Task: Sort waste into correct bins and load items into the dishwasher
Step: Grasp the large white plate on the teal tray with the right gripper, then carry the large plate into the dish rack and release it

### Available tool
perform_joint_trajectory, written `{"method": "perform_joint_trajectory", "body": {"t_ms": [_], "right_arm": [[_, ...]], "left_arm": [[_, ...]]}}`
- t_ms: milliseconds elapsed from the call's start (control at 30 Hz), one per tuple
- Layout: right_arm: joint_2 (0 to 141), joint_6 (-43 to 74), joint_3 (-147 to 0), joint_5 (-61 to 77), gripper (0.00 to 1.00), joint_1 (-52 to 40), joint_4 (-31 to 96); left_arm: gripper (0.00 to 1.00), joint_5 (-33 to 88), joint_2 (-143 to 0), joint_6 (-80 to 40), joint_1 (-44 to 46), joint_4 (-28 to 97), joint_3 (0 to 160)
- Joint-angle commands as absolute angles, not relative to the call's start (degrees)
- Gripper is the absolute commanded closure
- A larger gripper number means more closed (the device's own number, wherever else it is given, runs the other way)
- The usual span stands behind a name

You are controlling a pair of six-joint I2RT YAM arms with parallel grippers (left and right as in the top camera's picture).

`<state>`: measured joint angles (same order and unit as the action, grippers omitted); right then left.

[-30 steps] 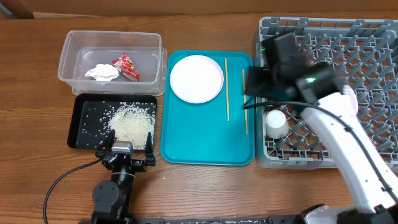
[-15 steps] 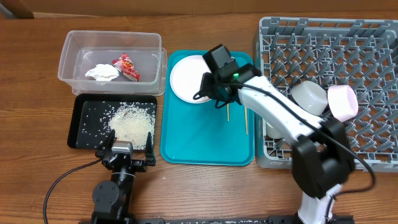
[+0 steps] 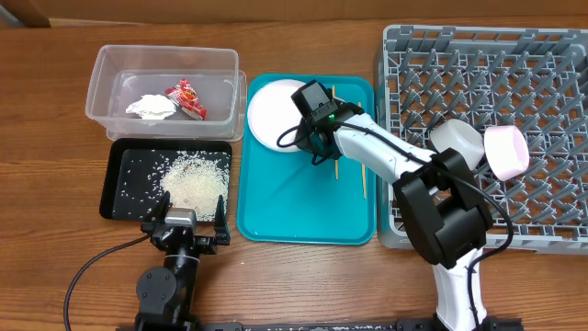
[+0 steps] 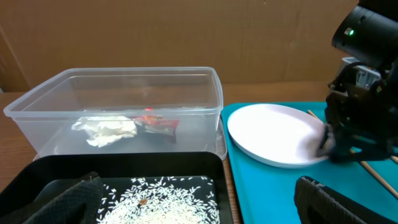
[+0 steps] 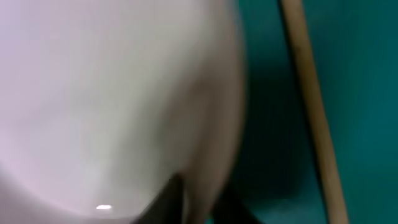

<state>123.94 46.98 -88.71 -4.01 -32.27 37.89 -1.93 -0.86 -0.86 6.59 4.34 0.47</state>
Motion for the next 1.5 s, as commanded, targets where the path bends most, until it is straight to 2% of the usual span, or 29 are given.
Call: {"method": "perform_joint_trajectory", "body": {"t_ms": [0, 200, 433, 633, 733, 833, 1200, 1467], "right_arm": [[124.40, 46.96, -88.64, -5.37, 0.96, -32.08, 40.34], [117.43, 45.71, -88.64, -12.86, 0.96, -32.08, 45.98], [101.03, 35.20, -88.64, -24.84, 0.96, -32.05, 48.01], [89.89, 26.02, -88.62, -50.83, 0.96, -31.51, 48.95], [88.84, 20.62, -88.62, -65.84, 0.96, -29.71, 48.29], [89.23, 15.05, -88.58, -74.37, 0.96, -24.97, 48.10], [90.54, 13.19, -88.44, -70.48, 0.96, -5.30, 47.68], [96.57, 9.52, -88.44, -66.26, 0.96, -0.99, 45.08]], "left_arm": [[0.00, -1.65, -0.32, -0.38, 6.35, 4.27, 0.27], [0.00, -1.65, -0.32, -0.38, 6.35, 4.27, 0.27], [0.00, -1.65, -0.32, -0.38, 6.35, 4.27, 0.27], [0.00, -1.65, -0.32, -0.36, 6.35, 4.27, 0.27], [0.00, -1.65, -0.32, -0.38, 6.35, 4.27, 0.27], [0.00, -1.65, -0.32, -0.38, 6.35, 4.27, 0.27], [0.00, -1.65, -0.32, -0.38, 6.35, 4.27, 0.27], [0.00, -1.65, -0.32, -0.38, 6.35, 4.27, 0.27]]}}
